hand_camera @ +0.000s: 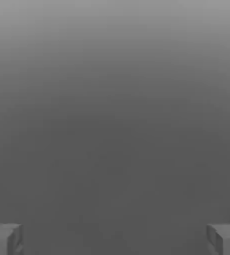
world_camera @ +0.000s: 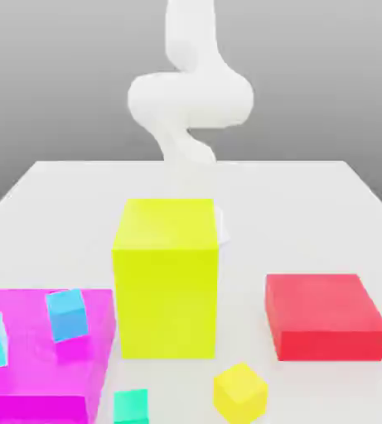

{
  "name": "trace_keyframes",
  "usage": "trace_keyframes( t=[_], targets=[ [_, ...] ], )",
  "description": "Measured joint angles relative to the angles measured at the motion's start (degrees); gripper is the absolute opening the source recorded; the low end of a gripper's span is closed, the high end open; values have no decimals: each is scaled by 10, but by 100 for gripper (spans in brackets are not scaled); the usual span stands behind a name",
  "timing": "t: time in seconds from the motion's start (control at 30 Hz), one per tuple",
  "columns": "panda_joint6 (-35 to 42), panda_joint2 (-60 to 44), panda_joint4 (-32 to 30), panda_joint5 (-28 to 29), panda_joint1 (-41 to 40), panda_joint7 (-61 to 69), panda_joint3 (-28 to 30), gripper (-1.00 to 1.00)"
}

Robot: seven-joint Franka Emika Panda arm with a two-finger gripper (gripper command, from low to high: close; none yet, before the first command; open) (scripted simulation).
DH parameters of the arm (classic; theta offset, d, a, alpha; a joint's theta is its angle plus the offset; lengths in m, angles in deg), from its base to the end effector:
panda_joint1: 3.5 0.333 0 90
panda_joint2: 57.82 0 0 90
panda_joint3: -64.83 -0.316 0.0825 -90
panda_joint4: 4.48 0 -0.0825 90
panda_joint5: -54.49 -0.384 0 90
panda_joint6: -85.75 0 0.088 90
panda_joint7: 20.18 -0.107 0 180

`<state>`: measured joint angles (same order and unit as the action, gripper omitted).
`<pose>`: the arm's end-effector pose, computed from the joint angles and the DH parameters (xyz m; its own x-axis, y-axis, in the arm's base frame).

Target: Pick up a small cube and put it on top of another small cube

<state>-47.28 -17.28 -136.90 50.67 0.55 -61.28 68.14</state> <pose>0.3809 -0.0014 0.6735 0.5850 -0.6912 0.4243 -0.4780 -0.7165 -0.5081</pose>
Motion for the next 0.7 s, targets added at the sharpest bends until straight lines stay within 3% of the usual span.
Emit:
trace_keyframes(
  t=[0.2,0.43,0.7],
  targets=[
    [-28,-133,-15,-95,87,117,66,0],
    [-59,-283,-32,-187,147,238,96,0],
    [-116,-431,-57,-213,178,321,86,0]
  ],
)
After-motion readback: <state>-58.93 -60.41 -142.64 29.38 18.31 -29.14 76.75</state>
